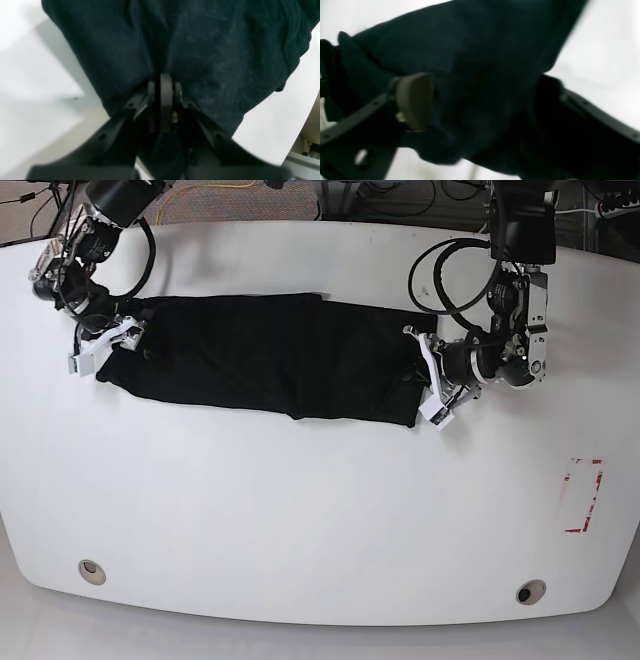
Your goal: Layout the t-shirt on the table in an organized manner, then fold the t-shirt properly
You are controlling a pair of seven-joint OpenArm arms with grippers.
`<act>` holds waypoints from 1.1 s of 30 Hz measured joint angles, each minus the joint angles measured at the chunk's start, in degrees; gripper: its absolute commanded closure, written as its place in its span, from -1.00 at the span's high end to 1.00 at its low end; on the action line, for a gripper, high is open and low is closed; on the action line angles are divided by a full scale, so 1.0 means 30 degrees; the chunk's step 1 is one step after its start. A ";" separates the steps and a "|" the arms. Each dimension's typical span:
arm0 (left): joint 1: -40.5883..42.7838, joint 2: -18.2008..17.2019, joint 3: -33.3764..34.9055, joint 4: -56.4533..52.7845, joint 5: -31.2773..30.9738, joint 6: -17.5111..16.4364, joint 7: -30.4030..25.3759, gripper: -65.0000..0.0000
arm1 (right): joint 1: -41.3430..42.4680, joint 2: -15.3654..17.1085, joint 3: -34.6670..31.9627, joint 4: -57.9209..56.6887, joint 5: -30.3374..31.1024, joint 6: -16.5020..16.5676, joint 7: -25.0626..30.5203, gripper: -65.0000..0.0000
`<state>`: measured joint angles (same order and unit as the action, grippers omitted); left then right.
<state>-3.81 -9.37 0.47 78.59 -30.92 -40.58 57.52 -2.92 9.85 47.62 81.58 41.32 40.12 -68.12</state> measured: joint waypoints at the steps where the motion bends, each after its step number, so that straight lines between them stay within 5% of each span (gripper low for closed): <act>1: 0.0000 0.0000 0.0000 0.0000 0.0000 0.0000 0.0000 -0.99 | 0.0007 -0.0073 0.0000 -0.0015 0.0022 0.0000 -0.0124 0.05; 7: 0.0000 -0.0007 0.0022 0.0000 0.0015 0.0000 0.0007 -0.99 | -0.0058 -0.0029 -0.0138 -0.0204 -0.0444 -0.0095 0.0109 -0.92; 23: -0.0168 0.0546 0.1020 -0.0015 0.1370 0.0007 -0.0204 -0.99 | -0.1406 -0.0182 -0.3490 0.6929 -0.0692 -0.0168 -0.0313 -0.94; 33: -0.2004 0.3293 0.0991 -0.2645 0.4146 -0.0153 -0.1020 -0.99 | -0.1588 -0.0197 -0.6717 1.0586 -0.0313 -0.0058 -0.0153 -0.94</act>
<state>-9.82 0.51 3.44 70.65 -18.48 -41.04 54.46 -7.68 9.26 27.46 113.34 40.38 39.94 -68.58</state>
